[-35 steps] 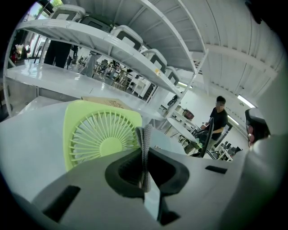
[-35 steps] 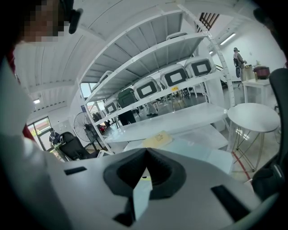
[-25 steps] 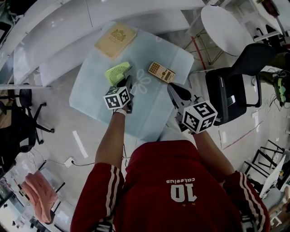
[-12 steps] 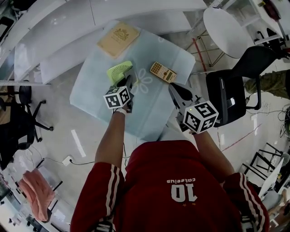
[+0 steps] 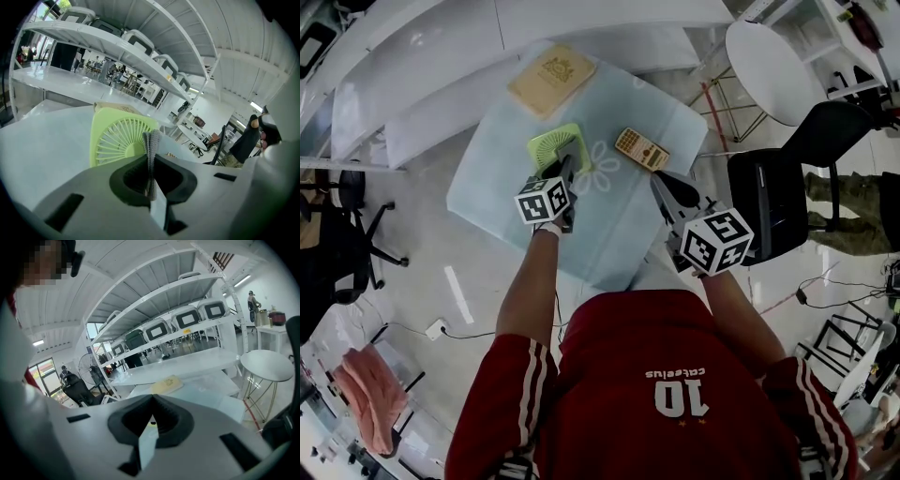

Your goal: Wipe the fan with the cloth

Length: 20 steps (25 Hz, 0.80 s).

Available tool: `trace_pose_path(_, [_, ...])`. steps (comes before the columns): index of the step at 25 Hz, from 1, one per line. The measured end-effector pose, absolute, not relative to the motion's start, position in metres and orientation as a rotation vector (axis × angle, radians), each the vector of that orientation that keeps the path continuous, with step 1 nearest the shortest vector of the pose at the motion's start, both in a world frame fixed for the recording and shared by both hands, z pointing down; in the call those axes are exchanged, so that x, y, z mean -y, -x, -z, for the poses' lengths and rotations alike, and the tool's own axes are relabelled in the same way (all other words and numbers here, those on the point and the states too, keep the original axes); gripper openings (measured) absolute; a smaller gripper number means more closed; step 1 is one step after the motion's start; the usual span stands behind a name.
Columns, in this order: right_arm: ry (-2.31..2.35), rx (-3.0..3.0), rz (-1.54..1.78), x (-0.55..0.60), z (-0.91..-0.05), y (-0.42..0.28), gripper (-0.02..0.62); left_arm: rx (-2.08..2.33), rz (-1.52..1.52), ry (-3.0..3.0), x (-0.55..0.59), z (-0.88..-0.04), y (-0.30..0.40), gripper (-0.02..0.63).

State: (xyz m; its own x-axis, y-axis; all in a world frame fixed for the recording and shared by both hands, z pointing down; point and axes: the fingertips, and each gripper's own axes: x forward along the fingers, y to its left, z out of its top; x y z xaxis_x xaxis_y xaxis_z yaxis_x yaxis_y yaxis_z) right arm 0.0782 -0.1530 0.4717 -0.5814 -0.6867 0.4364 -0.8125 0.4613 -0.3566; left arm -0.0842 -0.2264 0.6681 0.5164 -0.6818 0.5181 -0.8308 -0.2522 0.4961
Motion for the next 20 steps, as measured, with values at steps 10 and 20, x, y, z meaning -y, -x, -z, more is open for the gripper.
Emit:
trace_pose_path(10, [-1.269,2.493,-0.774,0.151,-0.467,-0.061,0.005,1.254,-0.250,-1.997,0.221,-0.667,0.106,0.021])
trace_pose_path(20, [-1.249,2.499,-0.769,0.148,-0.466,-0.047,0.005,1.263,-0.242,-1.983,0.213,-0.667,0.120,0.021])
